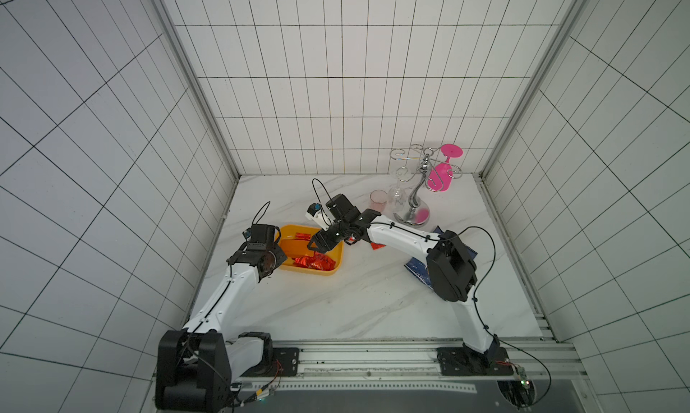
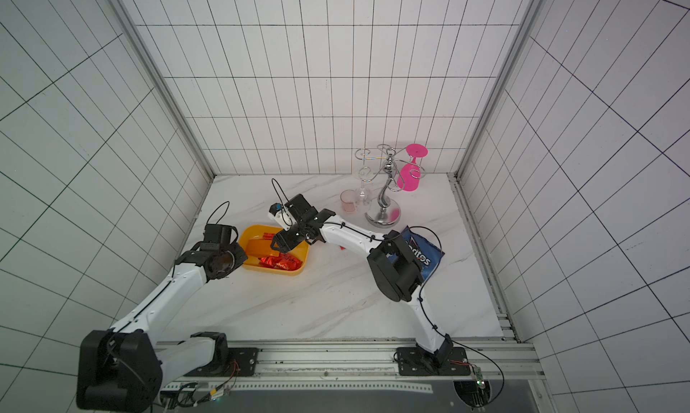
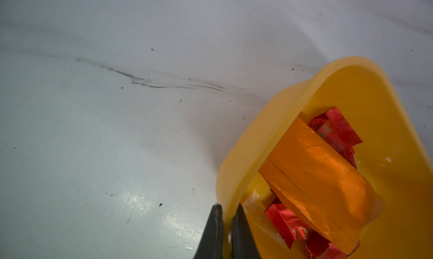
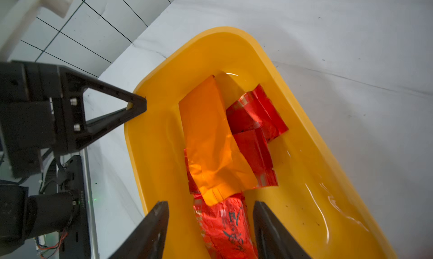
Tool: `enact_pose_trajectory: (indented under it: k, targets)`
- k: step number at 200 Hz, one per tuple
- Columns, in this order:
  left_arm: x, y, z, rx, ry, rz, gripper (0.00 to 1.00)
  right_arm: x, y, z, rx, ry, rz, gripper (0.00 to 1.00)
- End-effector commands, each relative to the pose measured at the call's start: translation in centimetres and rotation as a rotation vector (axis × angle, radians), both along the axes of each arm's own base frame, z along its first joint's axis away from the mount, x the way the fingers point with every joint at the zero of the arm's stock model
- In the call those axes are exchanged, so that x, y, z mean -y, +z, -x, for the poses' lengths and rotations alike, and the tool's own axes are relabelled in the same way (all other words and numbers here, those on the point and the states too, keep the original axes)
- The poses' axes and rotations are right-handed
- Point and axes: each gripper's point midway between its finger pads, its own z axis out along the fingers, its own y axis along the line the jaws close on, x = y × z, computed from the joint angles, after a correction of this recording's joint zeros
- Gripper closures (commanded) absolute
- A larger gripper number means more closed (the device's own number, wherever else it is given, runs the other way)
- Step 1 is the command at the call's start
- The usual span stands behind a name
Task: Take the tea bags out of the storage box
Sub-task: Pick up the tea bag from the storage box.
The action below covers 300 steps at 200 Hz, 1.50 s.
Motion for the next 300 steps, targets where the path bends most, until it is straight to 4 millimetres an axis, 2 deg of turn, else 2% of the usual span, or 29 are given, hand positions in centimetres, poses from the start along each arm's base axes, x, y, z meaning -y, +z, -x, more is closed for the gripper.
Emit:
enact_pose_trajectory:
  k: [1,41,110,148,174,188,216,241,273,300]
  targets:
    - [0.3,0.7,-0.5,0.041,-0.022,-0.003,1.00,-1.3,0.1,-0.2,-0.093,-0.006,-0.033,0.37]
    - [0.1,0.8,-0.3,0.045,-0.015,-0.012,1.00,-1.6,-2.2,-1.2,-0.128,-0.029,-0.002,0.36]
    - [0.0,0.7,-0.3,0.042,-0.010,-0.016,1.00,-1.8,-2.4,-1.0,-0.174,-0.034,-0.006,0.37]
    - [0.1,0.7,-0.3,0.043,-0.013,-0.013,1.00,-1.2,-3.9,-1.9,-0.158,-0.083,0.042,0.30]
    - [0.1,0.6,-0.3,0.042,-0.013,-0.013,1.00,-1.6,-3.8,-1.1,-0.207,-0.057,0.026,0.37]
    - [0.0,0.6,-0.3,0.042,-0.013,-0.014,1.00,-1.6,-4.0,-1.0,-0.218,-0.059,0.028,0.38]
    - [0.0,0.6,-0.2,0.042,-0.012,-0.013,1.00,-0.8,-4.8,-2.2,-0.174,-0.112,0.063,0.31]
    - [0.0,0.6,-0.3,0.043,-0.011,-0.015,1.00,-0.8,-4.6,-2.3,-0.189,-0.106,0.054,0.30]
    - [0.0,0.5,-0.3,0.039,-0.011,-0.015,1.00,-1.5,-3.7,-1.4,-0.214,-0.057,0.018,0.42]
    - [0.0,0.5,-0.3,0.039,-0.012,-0.016,1.00,-2.2,-2.8,-1.1,-0.237,-0.034,-0.013,0.57]
